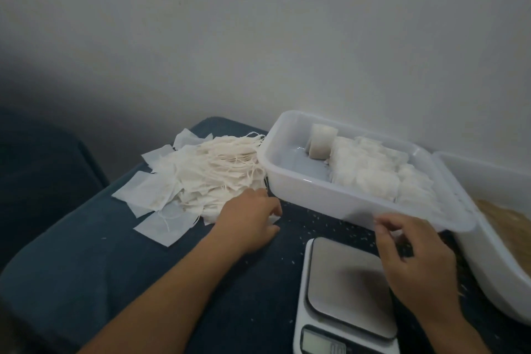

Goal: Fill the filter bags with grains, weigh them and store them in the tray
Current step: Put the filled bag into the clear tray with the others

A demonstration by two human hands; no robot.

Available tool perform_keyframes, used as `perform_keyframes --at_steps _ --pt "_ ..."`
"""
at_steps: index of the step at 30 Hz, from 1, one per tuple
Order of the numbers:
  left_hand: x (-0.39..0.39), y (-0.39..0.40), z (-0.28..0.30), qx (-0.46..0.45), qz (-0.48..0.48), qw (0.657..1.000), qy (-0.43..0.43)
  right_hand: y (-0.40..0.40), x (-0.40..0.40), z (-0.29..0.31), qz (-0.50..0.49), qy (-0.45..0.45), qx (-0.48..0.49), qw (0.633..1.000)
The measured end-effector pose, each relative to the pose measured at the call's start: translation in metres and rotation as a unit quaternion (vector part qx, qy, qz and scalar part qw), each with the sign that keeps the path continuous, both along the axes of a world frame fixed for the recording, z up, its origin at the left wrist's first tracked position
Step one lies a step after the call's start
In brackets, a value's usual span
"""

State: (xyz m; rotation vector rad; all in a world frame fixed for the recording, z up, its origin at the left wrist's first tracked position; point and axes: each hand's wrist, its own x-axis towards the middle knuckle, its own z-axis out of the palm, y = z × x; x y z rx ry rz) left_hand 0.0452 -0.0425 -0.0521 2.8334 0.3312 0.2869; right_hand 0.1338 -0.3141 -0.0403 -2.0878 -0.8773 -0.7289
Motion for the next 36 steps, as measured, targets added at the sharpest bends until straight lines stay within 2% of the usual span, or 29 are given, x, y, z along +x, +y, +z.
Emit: perform_keyframes --at_steps 11,14,17,19,21,23,25,26,27,30,32,36 --pt "0.012 -0.009 -0.005 0.051 0.072 0.996 -0.023 -0.012 -0.007 0.004 -0.025 0.055 0.049 0.997" --pt "0.008 -0.014 0.001 0.013 0.071 0.993 -0.091 -0.010 -0.009 0.005 -0.016 0.068 0.055 0.996" --pt "0.001 -0.027 0.015 -0.013 0.021 0.976 -0.214 -0.008 -0.011 0.004 -0.004 0.089 0.058 0.994" --pt "0.000 -0.042 0.031 -0.080 -0.044 0.960 -0.263 -0.007 -0.012 0.005 0.011 0.112 0.070 0.991" --pt "0.005 -0.062 0.049 -0.256 -0.085 0.931 -0.247 -0.007 -0.013 0.005 0.040 0.161 0.093 0.982" --pt "0.014 -0.080 0.068 -0.477 -0.115 0.851 -0.187 -0.006 -0.011 0.005 0.093 0.254 0.133 0.953" --pt "0.023 -0.097 0.072 -0.608 -0.123 0.775 -0.120 -0.005 -0.009 0.009 0.161 0.374 0.194 0.892" --pt "0.027 -0.103 0.069 -0.633 -0.110 0.759 -0.105 -0.006 -0.008 0.011 0.190 0.418 0.218 0.861" --pt "0.030 -0.108 0.062 -0.640 -0.085 0.756 -0.104 -0.006 -0.008 0.012 0.202 0.440 0.229 0.845" --pt "0.031 -0.117 0.035 -0.655 -0.018 0.747 -0.117 -0.011 -0.006 0.008 0.143 0.415 0.229 0.869" --pt "0.031 -0.117 0.026 -0.657 0.005 0.744 -0.122 -0.012 -0.006 0.004 0.124 0.418 0.226 0.871" --pt "0.030 -0.114 0.029 -0.613 0.002 0.776 -0.149 -0.010 -0.006 0.004 0.120 0.422 0.211 0.873"
